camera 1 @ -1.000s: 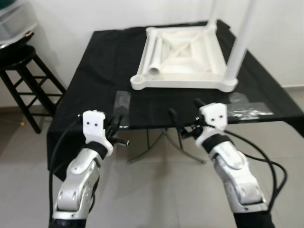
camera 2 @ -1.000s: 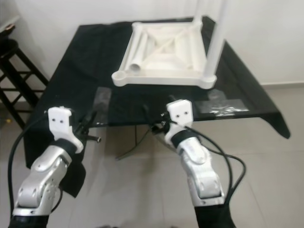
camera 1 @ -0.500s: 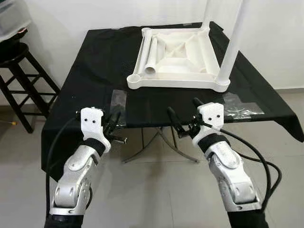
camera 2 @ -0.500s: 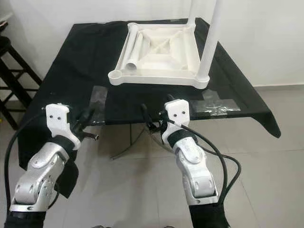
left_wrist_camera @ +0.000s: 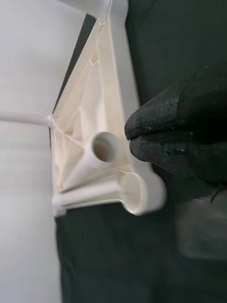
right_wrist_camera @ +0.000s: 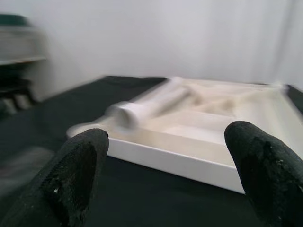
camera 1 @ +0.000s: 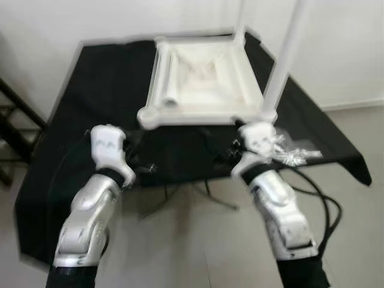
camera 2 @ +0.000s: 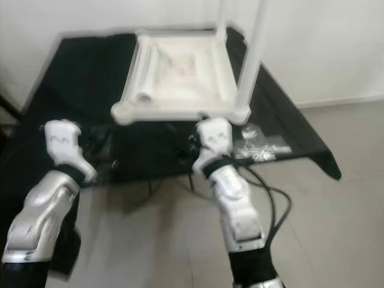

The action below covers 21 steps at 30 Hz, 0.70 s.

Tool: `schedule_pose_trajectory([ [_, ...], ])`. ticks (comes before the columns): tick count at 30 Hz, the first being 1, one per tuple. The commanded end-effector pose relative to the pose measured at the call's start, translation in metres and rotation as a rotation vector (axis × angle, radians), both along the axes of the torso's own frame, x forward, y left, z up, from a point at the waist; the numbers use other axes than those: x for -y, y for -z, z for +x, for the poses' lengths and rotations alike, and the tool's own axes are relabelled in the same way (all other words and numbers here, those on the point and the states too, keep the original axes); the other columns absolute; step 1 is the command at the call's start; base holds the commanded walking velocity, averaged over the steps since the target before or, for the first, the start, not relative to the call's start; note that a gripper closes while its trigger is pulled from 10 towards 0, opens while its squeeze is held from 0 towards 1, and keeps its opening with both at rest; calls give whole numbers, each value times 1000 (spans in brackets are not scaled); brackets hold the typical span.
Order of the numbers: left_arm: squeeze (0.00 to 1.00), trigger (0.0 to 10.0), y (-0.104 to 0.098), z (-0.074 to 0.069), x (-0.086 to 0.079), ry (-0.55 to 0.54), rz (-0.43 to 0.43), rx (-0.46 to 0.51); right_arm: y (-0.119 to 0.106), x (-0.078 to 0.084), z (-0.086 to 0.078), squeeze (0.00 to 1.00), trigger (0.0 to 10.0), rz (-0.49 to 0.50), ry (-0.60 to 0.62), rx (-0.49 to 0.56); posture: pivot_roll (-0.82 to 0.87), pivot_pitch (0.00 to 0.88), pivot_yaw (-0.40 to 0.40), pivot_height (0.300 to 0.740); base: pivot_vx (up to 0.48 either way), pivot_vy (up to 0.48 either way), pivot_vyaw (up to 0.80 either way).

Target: Building children table

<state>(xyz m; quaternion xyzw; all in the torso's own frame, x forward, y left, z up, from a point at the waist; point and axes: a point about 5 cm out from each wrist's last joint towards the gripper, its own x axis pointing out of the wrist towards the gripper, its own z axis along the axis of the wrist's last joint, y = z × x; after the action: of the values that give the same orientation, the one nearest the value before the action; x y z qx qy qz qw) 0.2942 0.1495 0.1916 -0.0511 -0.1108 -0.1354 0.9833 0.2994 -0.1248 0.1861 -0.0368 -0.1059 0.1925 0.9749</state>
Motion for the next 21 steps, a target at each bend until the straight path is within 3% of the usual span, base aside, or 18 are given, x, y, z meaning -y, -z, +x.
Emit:
schedule_pose_trajectory([
  [1, 0, 10000, -5, -1, -2, 15, 17, 25, -2, -3, 1, 0, 10000, 9, -13, 2, -2, 109, 16, 740, 360, 0, 0],
  [10, 0, 10000, -21, 2, 1, 57, 42, 83, 1, -4, 1, 0, 10000, -4, -23, -4, -6, 110, 20, 740, 356, 0, 0],
  [14, 0, 10000, -21, 2, 2, 70, 88, 91, 2, -4, 0, 0, 10000, -11, -27, -9, -6, 110, 20, 740, 280, 0, 0],
  [21, 0, 10000, -22, 0, 7, 154, 218, 111, 7, -3, 1, 0, 10000, -25, -18, -26, -10, 114, 11, 740, 0, 0, 0],
])
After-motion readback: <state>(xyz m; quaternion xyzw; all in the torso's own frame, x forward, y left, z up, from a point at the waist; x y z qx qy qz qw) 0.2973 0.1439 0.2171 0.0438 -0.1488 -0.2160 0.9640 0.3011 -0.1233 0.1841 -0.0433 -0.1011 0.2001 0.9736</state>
